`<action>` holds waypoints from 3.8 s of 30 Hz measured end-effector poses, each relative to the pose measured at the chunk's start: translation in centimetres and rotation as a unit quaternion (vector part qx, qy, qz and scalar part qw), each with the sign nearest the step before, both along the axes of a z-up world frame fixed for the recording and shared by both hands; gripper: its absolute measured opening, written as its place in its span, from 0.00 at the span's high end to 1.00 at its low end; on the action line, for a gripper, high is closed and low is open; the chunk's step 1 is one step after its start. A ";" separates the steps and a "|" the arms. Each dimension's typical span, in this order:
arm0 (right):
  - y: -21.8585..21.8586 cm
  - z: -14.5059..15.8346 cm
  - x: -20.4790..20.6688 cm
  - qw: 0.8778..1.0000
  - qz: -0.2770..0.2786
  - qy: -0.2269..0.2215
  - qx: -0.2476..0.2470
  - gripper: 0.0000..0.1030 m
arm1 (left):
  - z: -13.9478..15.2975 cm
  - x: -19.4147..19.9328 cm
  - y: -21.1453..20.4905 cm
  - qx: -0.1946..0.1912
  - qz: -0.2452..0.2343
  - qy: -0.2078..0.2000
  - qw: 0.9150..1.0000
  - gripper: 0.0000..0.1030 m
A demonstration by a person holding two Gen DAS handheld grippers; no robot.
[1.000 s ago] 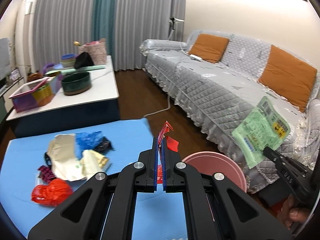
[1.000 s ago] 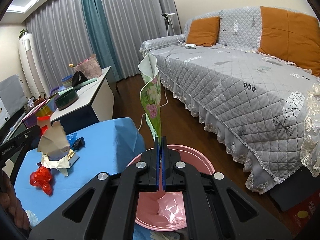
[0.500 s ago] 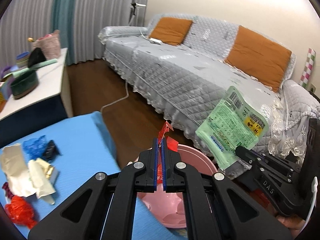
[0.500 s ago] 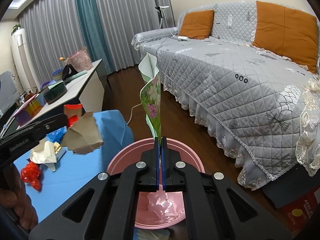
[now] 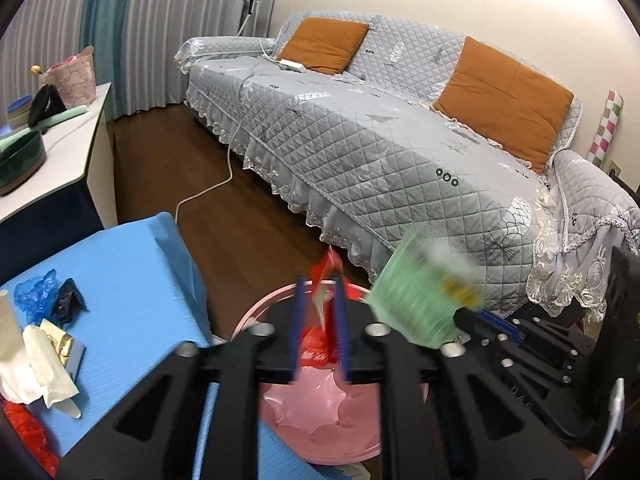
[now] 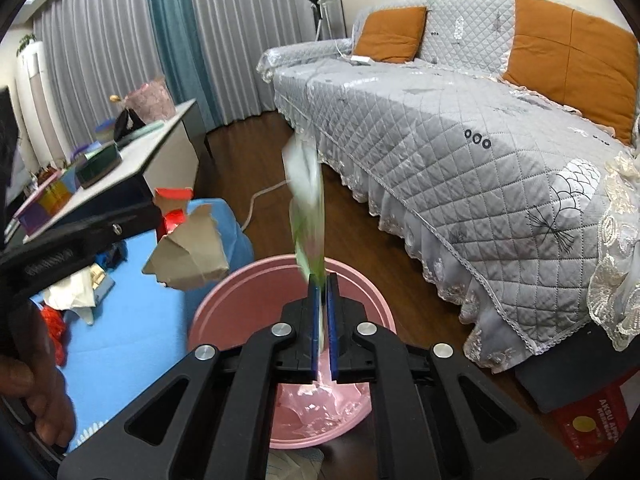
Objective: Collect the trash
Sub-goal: 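Carry the green packet with the right gripper over the pink bin, then open the right gripper to drop the green packet into the pink bin, then grasp the red plastic bag with the left gripper, then grasp the white tissue pack with the right gripper while the left gripper holds the red bag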
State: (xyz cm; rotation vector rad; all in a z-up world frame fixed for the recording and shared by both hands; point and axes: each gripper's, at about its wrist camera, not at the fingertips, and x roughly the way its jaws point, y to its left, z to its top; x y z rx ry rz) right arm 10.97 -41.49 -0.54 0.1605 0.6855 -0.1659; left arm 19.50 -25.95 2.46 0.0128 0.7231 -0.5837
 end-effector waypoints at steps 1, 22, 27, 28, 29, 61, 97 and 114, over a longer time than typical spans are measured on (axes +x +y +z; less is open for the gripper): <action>-0.1 0.0 0.0 1.000 -0.002 0.000 0.001 0.78 | 0.2 -0.1 0.3 -0.003 0.001 -0.001 1.000 0.69; 8.1 3.5 -1.3 0.999 0.036 -0.019 -0.029 0.05 | 6.0 -5.5 14.2 -0.010 0.096 -0.057 0.994 0.55; 11.1 4.9 -2.8 0.996 0.064 -0.046 -0.045 0.07 | 6.4 -6.4 18.9 -0.002 0.132 -0.067 0.989 0.55; 11.5 5.1 -2.9 0.996 0.067 -0.047 -0.043 0.08 | 6.3 -6.6 20.1 0.002 0.144 -0.071 0.987 0.55; 11.9 5.3 -3.0 0.996 0.068 -0.048 -0.042 0.13 | 6.2 -6.7 20.9 0.003 0.153 -0.073 0.986 0.55; 27.2 1.6 1.4 0.977 0.202 -0.063 -0.015 0.62 | -5.7 -5.2 30.4 0.029 0.253 0.054 0.966 0.47; 34.3 -7.7 10.5 0.968 0.239 0.057 -0.058 0.79 | -4.8 -5.7 36.2 0.021 0.331 0.044 0.942 0.75; 29.8 -2.3 6.4 0.975 0.219 0.007 -0.029 0.87 | -2.5 -6.4 33.2 0.036 0.328 -0.014 0.944 0.75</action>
